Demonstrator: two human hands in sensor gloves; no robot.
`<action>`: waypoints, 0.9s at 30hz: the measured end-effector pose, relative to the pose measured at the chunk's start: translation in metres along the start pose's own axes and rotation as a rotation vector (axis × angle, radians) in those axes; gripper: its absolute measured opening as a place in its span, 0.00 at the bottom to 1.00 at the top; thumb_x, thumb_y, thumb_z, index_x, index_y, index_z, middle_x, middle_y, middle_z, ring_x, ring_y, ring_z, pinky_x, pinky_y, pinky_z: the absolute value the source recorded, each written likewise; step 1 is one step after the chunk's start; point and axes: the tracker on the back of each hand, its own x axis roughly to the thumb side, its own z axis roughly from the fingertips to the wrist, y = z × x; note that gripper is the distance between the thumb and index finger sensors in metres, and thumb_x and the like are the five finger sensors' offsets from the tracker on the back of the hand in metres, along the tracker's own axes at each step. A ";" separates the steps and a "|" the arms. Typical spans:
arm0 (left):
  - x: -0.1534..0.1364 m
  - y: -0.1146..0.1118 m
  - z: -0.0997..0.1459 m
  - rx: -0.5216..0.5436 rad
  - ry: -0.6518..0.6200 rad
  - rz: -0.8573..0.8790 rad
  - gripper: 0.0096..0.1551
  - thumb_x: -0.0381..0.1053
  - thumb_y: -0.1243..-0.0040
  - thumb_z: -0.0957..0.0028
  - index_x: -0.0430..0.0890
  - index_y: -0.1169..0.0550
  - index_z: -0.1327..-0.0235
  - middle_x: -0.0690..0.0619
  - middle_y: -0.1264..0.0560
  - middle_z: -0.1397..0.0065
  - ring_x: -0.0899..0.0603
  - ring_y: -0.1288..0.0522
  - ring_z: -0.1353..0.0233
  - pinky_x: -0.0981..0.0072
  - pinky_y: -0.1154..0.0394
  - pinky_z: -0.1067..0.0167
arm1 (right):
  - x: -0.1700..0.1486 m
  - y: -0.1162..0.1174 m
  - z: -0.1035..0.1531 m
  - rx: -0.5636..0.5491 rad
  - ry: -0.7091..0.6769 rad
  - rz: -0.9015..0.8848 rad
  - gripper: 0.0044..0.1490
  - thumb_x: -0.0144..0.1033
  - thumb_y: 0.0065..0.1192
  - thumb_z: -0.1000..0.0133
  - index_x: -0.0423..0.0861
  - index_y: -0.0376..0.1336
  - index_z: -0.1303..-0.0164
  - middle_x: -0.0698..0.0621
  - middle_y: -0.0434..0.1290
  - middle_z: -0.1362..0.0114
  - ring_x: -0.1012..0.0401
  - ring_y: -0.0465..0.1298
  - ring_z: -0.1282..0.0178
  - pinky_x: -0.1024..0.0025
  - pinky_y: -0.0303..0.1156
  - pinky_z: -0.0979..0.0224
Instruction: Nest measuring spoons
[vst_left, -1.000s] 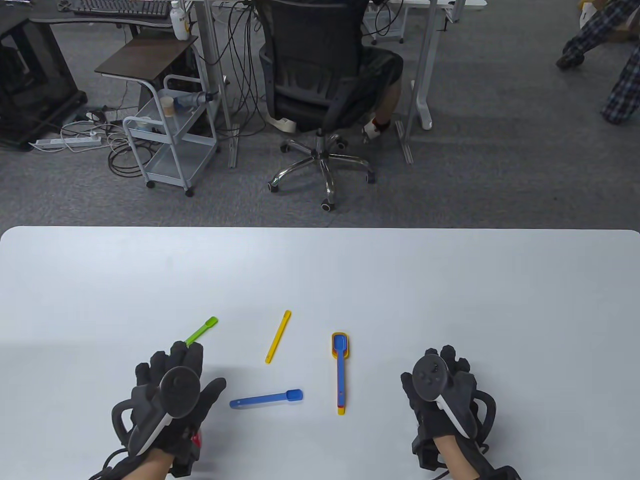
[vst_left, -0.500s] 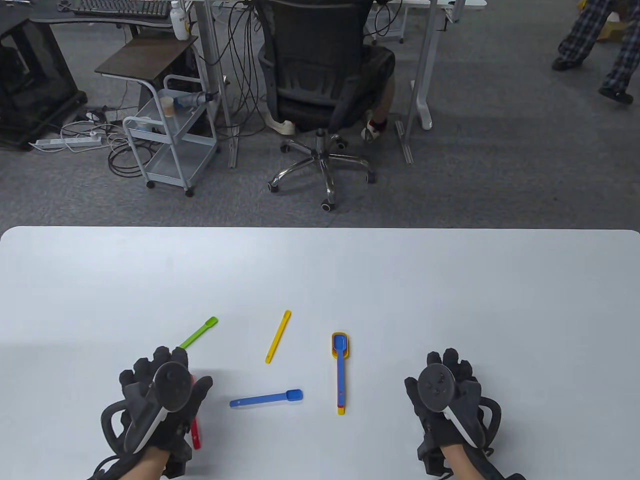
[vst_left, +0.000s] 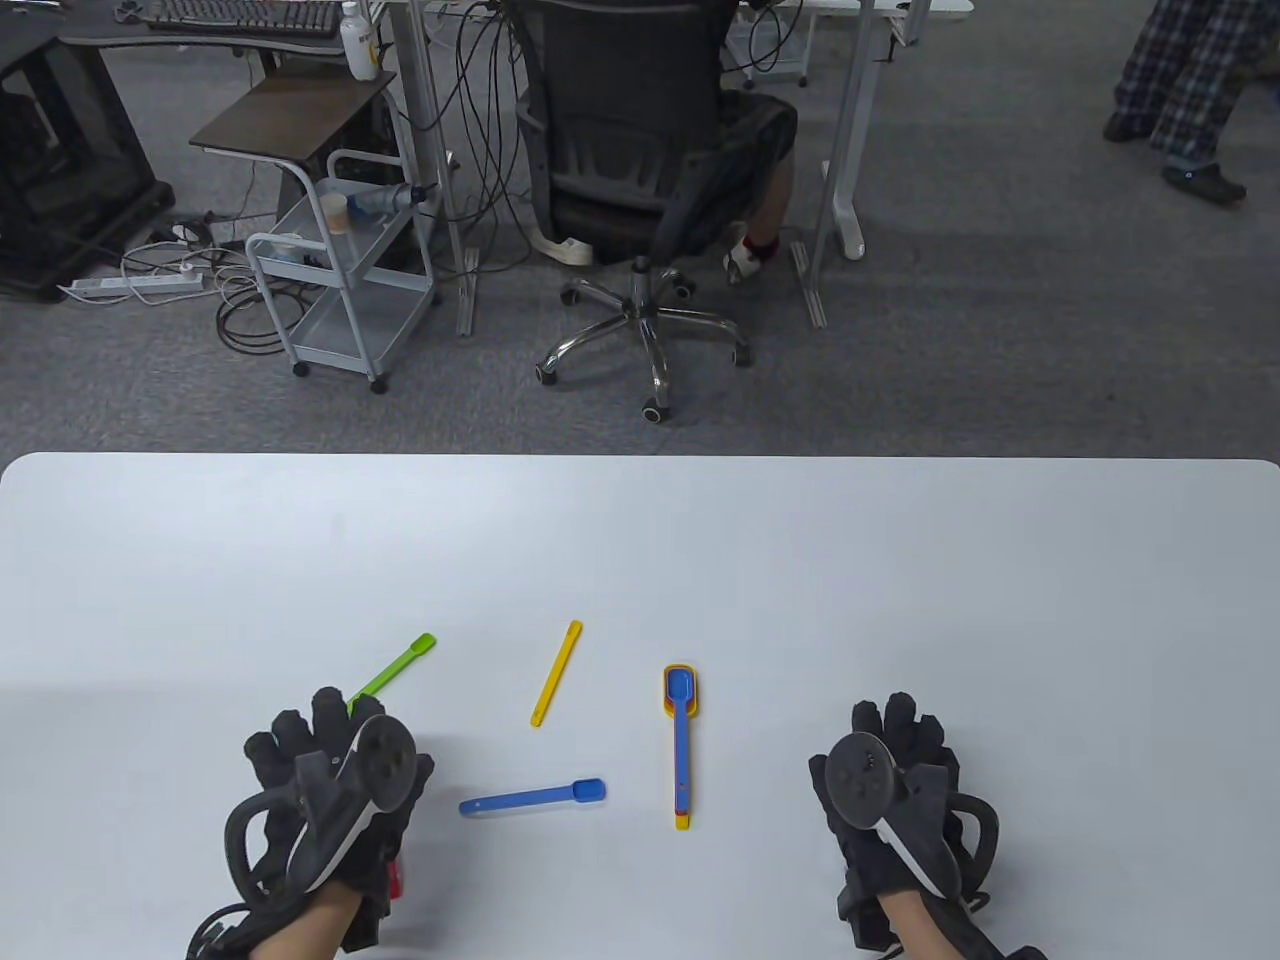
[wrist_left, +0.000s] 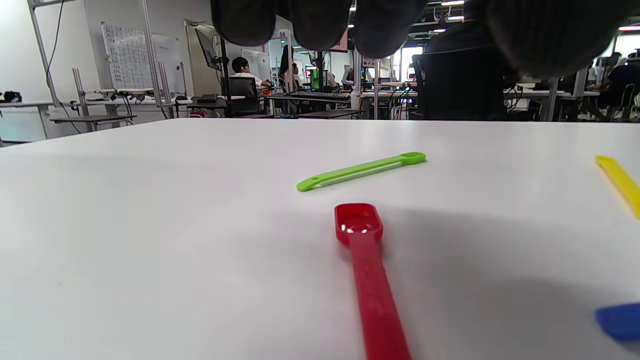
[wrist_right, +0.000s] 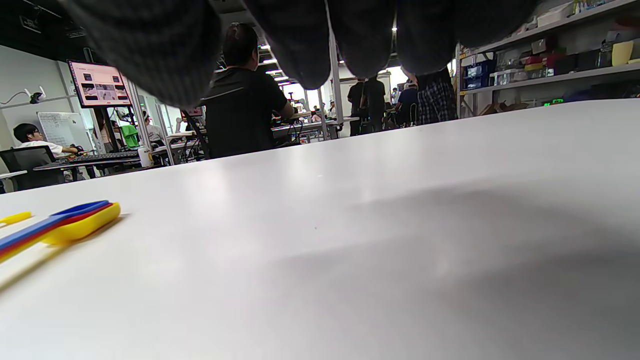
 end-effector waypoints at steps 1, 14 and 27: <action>0.001 -0.001 0.001 -0.001 -0.001 -0.017 0.48 0.73 0.34 0.56 0.54 0.27 0.22 0.45 0.36 0.12 0.25 0.35 0.15 0.29 0.45 0.21 | 0.000 0.000 0.000 0.001 0.000 -0.001 0.47 0.56 0.60 0.44 0.41 0.60 0.19 0.30 0.58 0.11 0.28 0.61 0.19 0.32 0.59 0.25; 0.001 -0.026 0.012 -0.129 0.079 -0.092 0.42 0.72 0.33 0.56 0.49 0.19 0.34 0.45 0.34 0.14 0.25 0.34 0.16 0.30 0.44 0.21 | -0.005 -0.004 -0.002 0.022 0.014 -0.042 0.46 0.56 0.59 0.44 0.41 0.61 0.20 0.30 0.58 0.11 0.28 0.61 0.19 0.32 0.59 0.25; 0.011 -0.048 0.016 -0.221 0.121 -0.172 0.34 0.68 0.30 0.55 0.45 0.13 0.46 0.45 0.34 0.15 0.25 0.34 0.16 0.30 0.45 0.21 | -0.009 -0.004 -0.003 0.037 0.020 -0.064 0.46 0.56 0.59 0.44 0.40 0.62 0.20 0.30 0.58 0.11 0.28 0.62 0.20 0.32 0.59 0.25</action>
